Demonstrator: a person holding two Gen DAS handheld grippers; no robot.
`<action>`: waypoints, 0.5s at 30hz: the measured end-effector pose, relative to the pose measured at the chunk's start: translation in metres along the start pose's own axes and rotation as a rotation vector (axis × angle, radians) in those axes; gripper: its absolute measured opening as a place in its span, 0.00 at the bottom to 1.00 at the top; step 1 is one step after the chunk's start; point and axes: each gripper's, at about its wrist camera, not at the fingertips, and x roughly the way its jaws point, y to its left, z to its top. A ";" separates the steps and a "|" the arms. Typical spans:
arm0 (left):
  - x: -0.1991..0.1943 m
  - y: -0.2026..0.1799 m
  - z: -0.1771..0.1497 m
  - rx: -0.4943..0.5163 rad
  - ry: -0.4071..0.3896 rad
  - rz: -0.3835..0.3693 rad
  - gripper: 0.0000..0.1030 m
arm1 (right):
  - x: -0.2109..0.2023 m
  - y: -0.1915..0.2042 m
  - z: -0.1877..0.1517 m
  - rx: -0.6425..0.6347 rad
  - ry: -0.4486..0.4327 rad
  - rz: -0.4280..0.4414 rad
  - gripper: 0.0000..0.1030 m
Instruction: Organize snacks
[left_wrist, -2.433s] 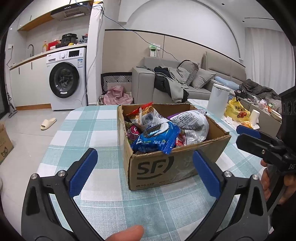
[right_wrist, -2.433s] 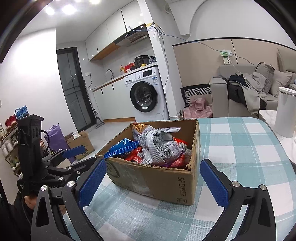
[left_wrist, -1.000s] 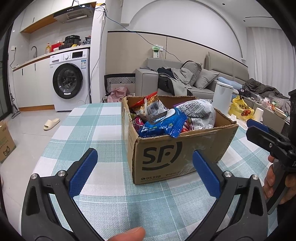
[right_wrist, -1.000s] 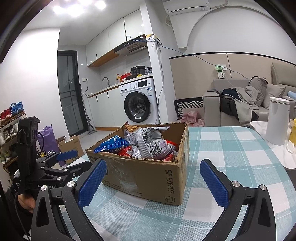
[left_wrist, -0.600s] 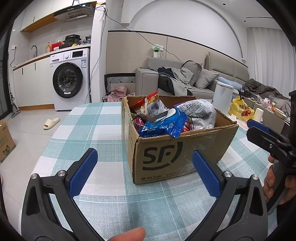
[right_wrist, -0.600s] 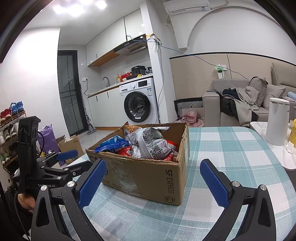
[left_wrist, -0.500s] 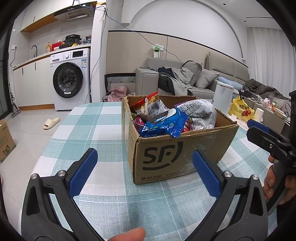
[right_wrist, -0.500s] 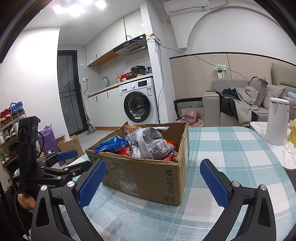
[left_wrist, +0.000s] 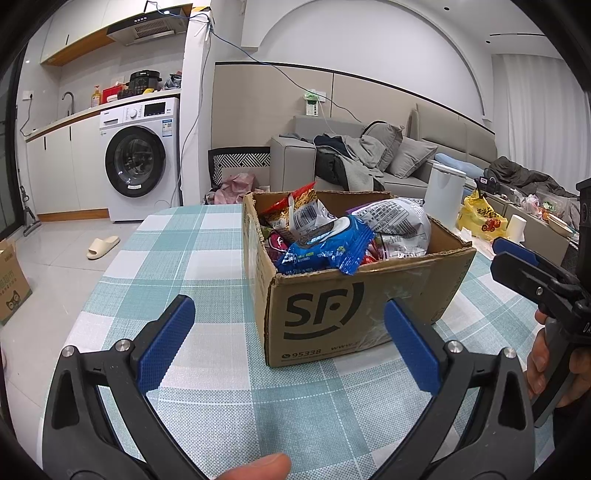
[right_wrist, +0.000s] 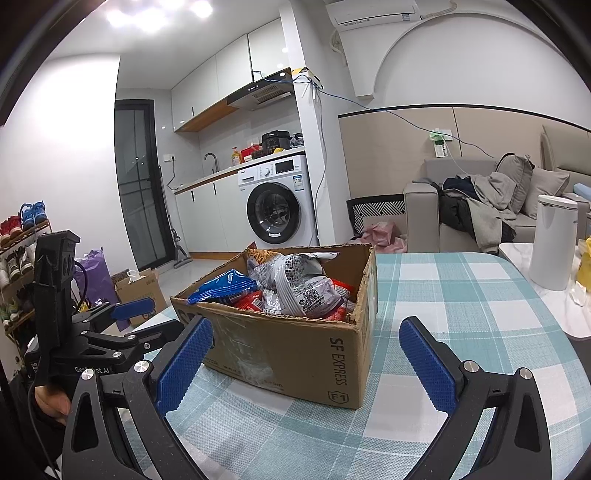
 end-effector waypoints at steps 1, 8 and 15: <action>0.000 0.000 0.000 0.000 0.000 0.000 0.99 | 0.000 0.000 0.000 -0.001 0.000 0.000 1.00; 0.000 0.000 0.000 0.000 -0.001 0.000 0.99 | 0.000 0.000 0.000 -0.001 0.000 0.000 1.00; 0.000 0.000 0.000 0.000 -0.002 0.000 0.99 | 0.000 -0.001 0.000 -0.002 0.001 0.001 1.00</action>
